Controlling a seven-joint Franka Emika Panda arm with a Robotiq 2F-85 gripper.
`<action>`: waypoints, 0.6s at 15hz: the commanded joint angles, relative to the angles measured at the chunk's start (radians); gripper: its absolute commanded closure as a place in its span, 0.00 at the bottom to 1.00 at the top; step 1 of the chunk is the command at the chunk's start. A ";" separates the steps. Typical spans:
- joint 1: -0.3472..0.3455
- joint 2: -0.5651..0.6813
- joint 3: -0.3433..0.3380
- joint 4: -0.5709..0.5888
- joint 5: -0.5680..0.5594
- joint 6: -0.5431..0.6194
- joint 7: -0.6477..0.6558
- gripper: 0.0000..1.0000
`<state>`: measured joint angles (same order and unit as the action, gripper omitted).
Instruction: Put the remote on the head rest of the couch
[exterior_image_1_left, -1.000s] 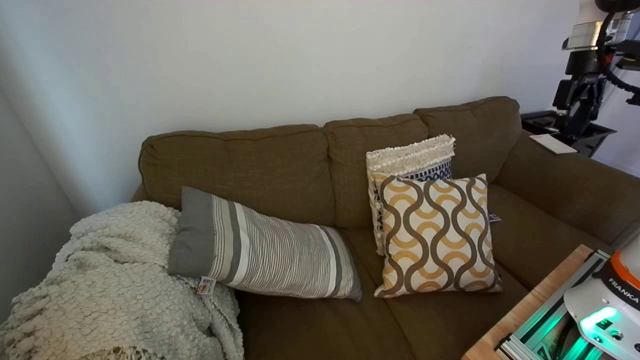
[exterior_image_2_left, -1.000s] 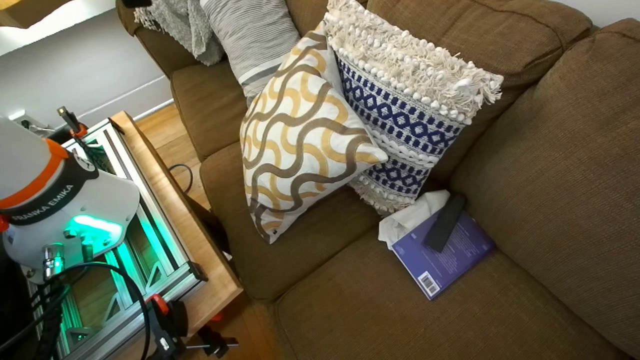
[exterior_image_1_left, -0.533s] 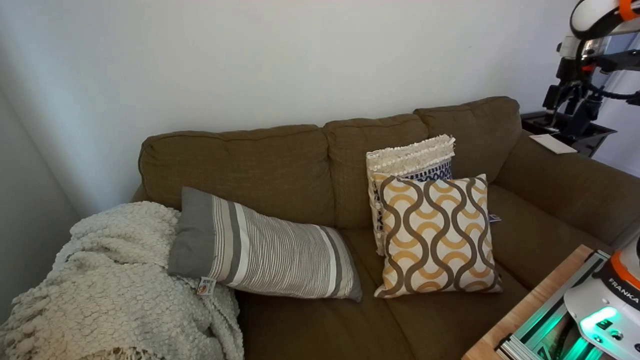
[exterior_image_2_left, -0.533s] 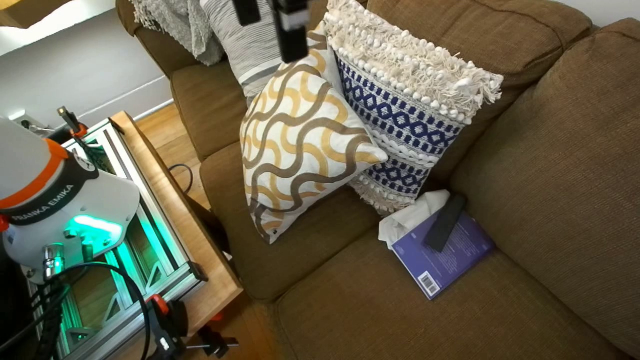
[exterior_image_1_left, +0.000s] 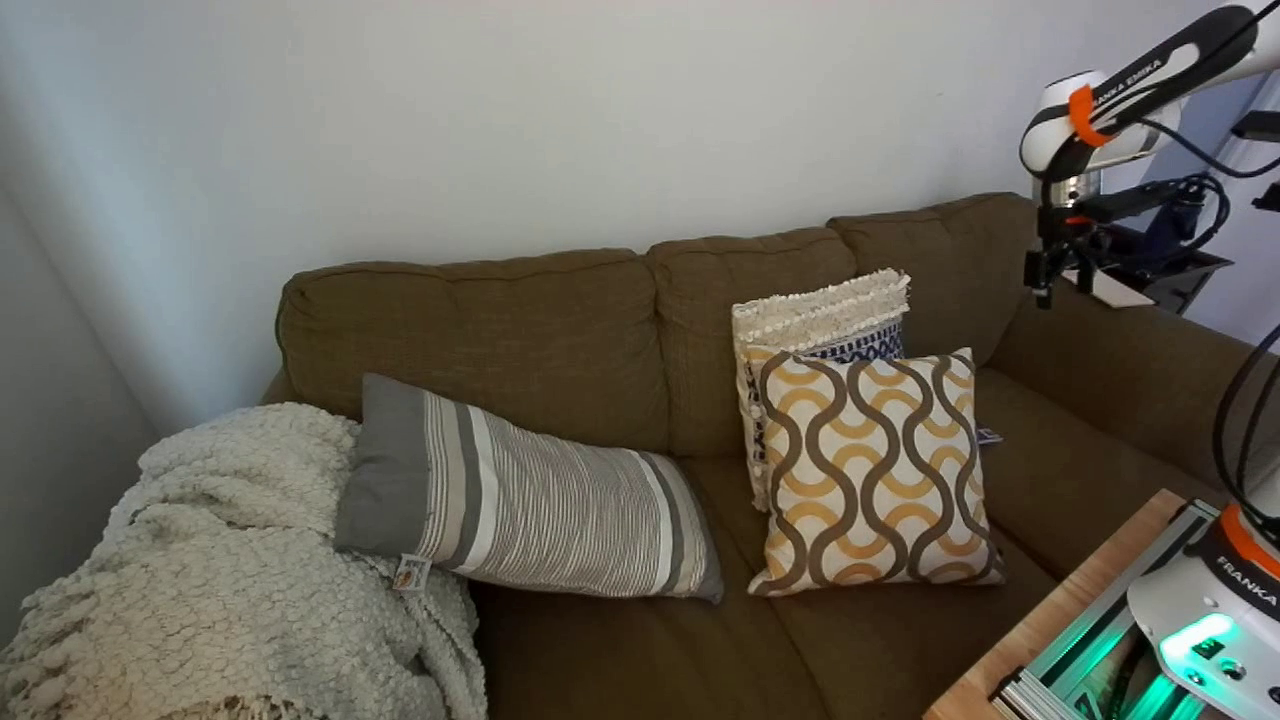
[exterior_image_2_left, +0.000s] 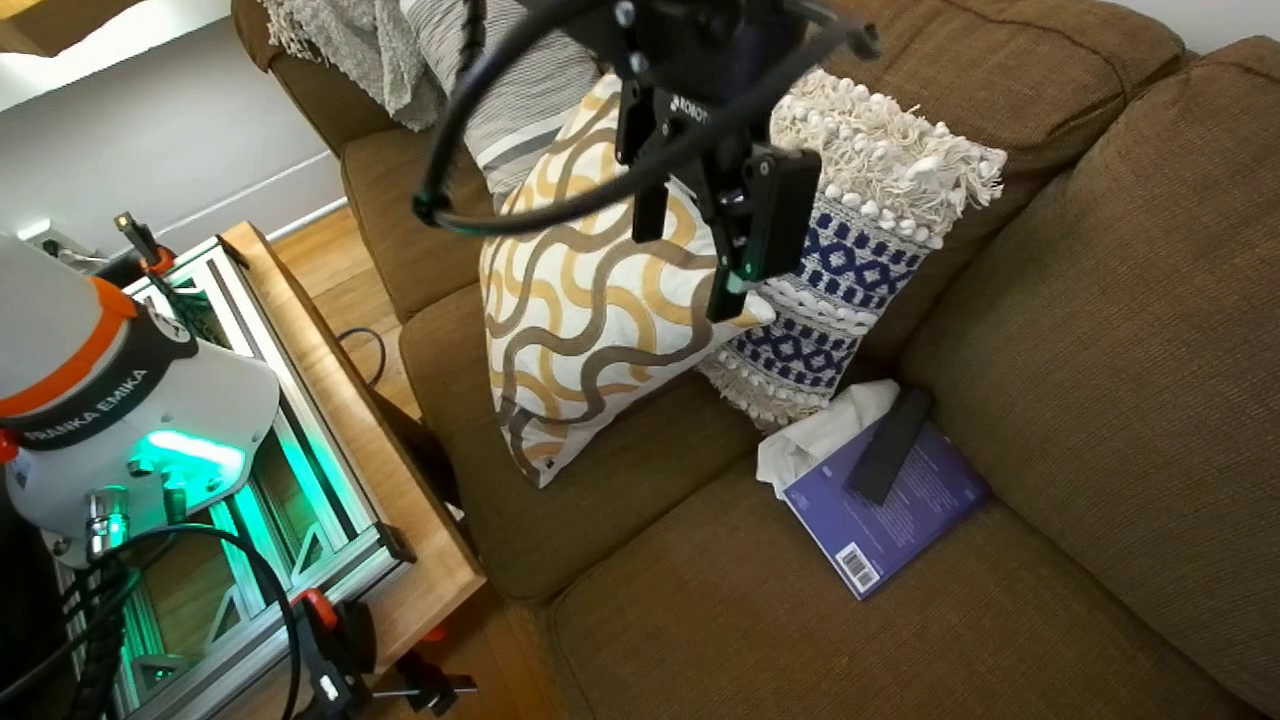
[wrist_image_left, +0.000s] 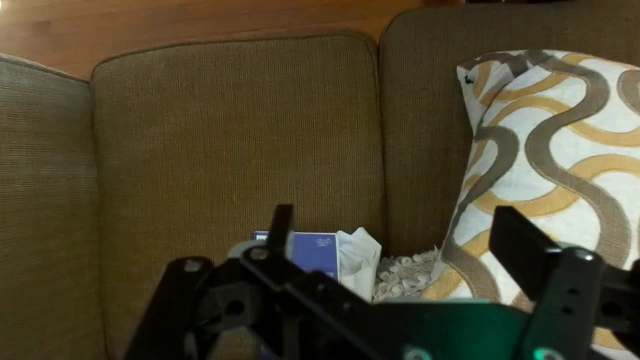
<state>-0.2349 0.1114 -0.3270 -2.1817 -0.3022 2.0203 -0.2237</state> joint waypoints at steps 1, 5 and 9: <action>-0.020 0.012 0.022 0.008 -0.002 -0.003 0.002 0.00; -0.032 -0.047 0.031 -0.062 0.049 0.139 -0.068 0.00; -0.088 0.191 0.035 0.016 0.280 0.349 -0.196 0.00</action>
<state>-0.2606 0.1315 -0.3086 -2.2233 -0.1747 2.2703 -0.3076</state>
